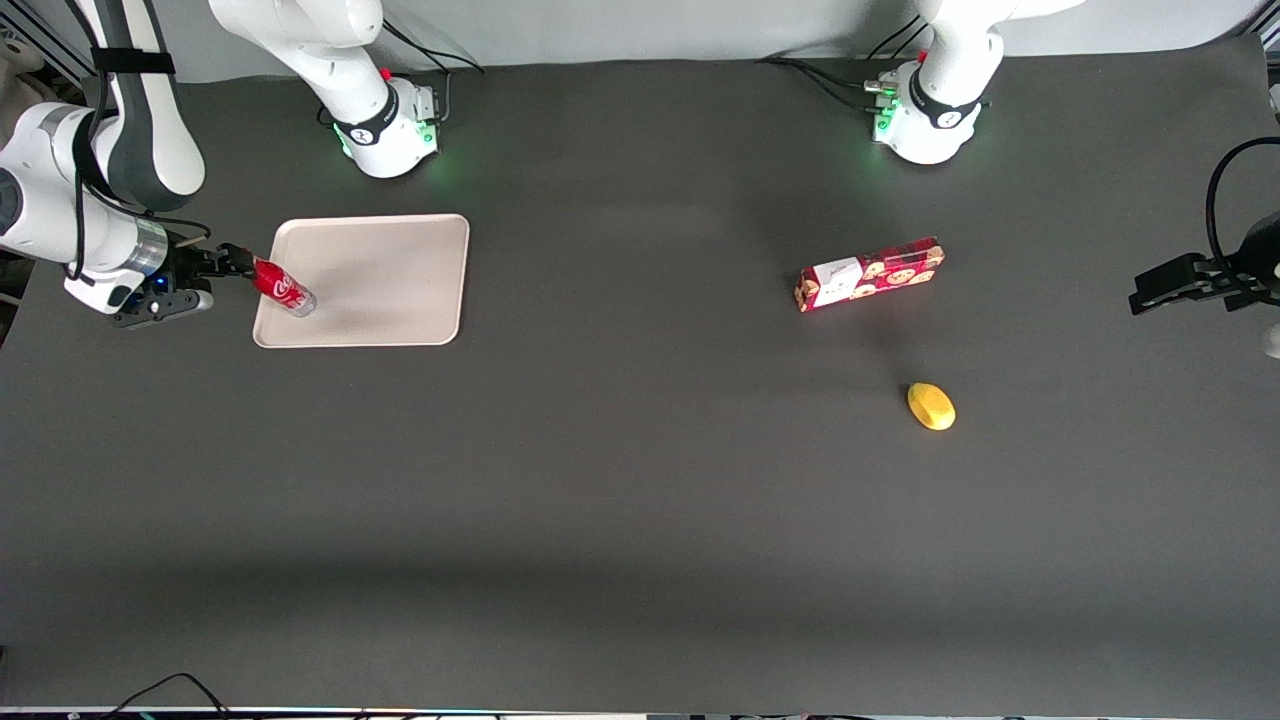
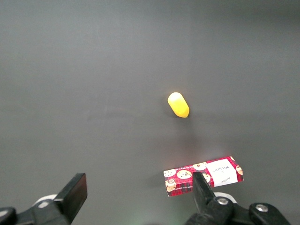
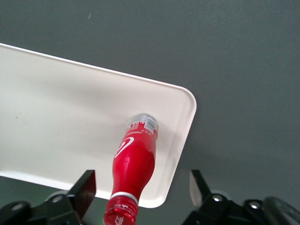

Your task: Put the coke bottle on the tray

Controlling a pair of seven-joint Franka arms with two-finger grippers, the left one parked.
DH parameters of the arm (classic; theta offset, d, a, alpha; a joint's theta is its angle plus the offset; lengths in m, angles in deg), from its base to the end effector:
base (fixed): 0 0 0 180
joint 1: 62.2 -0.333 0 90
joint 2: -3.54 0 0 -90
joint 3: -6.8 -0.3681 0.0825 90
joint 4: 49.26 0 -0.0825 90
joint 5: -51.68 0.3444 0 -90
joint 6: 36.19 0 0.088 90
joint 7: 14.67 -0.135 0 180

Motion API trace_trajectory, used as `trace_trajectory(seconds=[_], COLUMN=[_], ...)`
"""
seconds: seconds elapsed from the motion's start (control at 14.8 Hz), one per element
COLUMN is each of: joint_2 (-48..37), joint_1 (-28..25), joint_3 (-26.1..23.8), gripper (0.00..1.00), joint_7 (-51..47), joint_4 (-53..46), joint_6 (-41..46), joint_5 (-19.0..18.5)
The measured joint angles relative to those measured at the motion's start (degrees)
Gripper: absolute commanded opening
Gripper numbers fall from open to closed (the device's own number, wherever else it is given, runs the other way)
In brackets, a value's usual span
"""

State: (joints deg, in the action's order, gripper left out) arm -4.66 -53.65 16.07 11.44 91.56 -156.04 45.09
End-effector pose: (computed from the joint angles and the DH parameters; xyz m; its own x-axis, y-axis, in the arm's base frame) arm 0.3732 -0.1294 0.3849 0.9496 0.2149 -0.2281 0.2106 -0.9766 -0.0433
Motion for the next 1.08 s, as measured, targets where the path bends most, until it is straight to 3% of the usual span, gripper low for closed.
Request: trace_trajectory(seconds=[0.27,0.54,0.74,1.08], joint_2=[-2.9,-4.3,-2.3,6.7], joint_1=[-0.1,-1.8,-3.2,-3.6], joint_3=[-0.1,-1.2,-5.0,-8.8], gripper=[1.0,1.0,1.0,1.0], joint_7=[-0.1,-4.3,-12.4,-18.9], joint_4=[-3.5,-17.8,-27.6,-44.9], joint_6=[2.1,9.8,11.3,17.2], joint_5=[0.0,1.6,2.2,9.0])
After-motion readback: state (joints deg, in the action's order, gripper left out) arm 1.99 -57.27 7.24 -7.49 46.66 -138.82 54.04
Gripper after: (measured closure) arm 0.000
